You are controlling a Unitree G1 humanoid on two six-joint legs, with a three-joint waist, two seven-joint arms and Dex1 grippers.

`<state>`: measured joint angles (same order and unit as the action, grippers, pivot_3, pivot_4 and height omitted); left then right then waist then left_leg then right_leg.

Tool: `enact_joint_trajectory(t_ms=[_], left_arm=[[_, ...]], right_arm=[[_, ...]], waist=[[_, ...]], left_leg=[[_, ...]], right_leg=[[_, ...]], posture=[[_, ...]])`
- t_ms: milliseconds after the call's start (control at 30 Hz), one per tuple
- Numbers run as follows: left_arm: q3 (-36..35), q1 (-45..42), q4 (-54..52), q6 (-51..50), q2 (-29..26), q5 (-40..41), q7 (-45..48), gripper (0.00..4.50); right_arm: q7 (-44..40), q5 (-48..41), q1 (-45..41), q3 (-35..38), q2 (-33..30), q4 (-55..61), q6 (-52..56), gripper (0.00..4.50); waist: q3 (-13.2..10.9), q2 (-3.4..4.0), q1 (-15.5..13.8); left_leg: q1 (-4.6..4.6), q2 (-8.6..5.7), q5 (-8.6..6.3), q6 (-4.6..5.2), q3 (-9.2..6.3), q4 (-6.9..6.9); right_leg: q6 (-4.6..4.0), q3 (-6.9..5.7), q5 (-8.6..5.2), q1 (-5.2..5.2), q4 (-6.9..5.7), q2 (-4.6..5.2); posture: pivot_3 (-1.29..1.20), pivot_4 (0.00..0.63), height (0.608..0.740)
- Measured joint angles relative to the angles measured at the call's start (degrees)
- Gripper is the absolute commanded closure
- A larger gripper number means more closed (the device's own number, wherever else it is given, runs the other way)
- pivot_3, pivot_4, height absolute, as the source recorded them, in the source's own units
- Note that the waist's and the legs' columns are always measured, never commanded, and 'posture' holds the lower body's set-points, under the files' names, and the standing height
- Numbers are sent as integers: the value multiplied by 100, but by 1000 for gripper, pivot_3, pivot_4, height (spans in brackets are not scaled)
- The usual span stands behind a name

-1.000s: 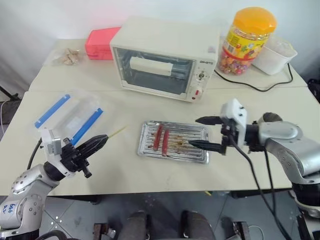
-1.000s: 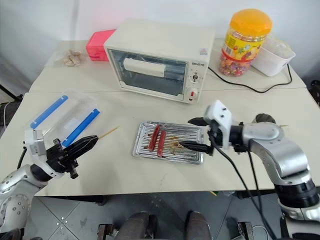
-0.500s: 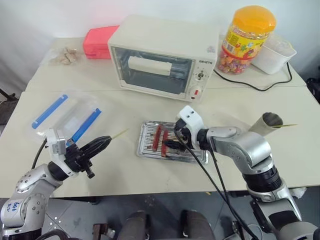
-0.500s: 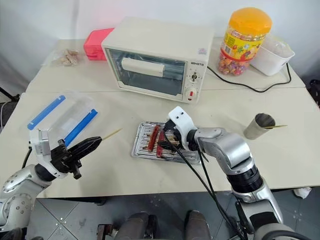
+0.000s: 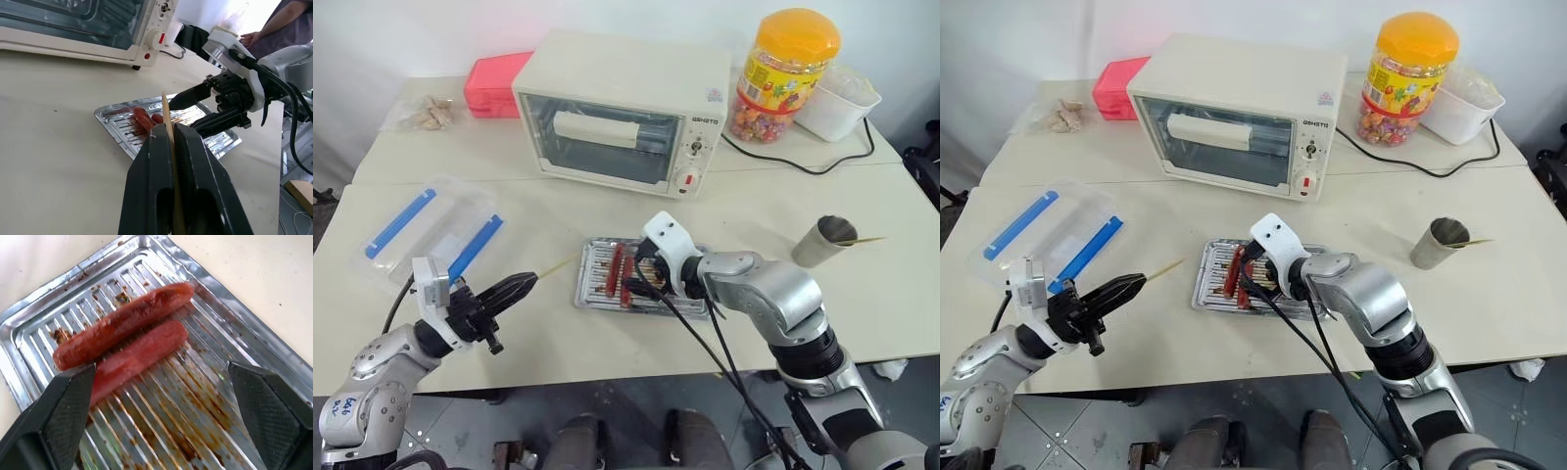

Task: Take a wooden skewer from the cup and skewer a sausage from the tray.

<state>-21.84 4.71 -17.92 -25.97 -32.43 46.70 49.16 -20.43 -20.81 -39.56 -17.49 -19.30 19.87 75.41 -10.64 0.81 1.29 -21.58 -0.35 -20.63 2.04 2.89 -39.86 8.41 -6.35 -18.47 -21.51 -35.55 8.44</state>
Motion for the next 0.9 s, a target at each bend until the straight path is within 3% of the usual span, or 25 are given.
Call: enact_joint_trajectory(t_ms=[233, 400, 500, 833, 900], left_arm=[[40, 13, 0, 0, 0, -1, 5, 4500], [47, 40, 0, 0, 0, -1, 17, 4500], [46, 34, 0, 0, 0, -1, 17, 4500], [48, 7, 0, 1, 0, -1, 1, 4500], [47, 4, 2, 5, 0, -3, -2, 4500]], right_arm=[[5, -17, -57, -24, 242, 8, 336, 75], [-16, 57, -99, -285, 83, 23, 293, 75], [-82, 74, -102, -449, -122, 47, 135, 654], [-479, 171, -106, -573, -581, 28, -224, 4045], [-634, 167, -119, -601, -725, 29, -316, 4299]], waist=[[0, 0, 33], [0, 0, 26], [0, -1, 28], [0, -1, 31], [0, -1, 19]], left_leg=[[0, 1, 0, 0, 2, 5], [0, 0, 0, 0, 0, 5], [0, 0, 0, 0, 0, 5], [1, 1, 0, 0, 3, 7], [0, -1, 0, 0, 2, 7]], right_leg=[[0, 0, 0, -4, 0, -1], [0, 1, 0, -4, 0, 0], [0, 1, 0, -4, 1, 0], [0, 1, 0, -4, 3, 0], [0, 2, 0, -3, 3, 2]], posture=[[0, 150, 740], [0, 150, 740], [0, 150, 740], [0, 150, 740], [0, 150, 740]])
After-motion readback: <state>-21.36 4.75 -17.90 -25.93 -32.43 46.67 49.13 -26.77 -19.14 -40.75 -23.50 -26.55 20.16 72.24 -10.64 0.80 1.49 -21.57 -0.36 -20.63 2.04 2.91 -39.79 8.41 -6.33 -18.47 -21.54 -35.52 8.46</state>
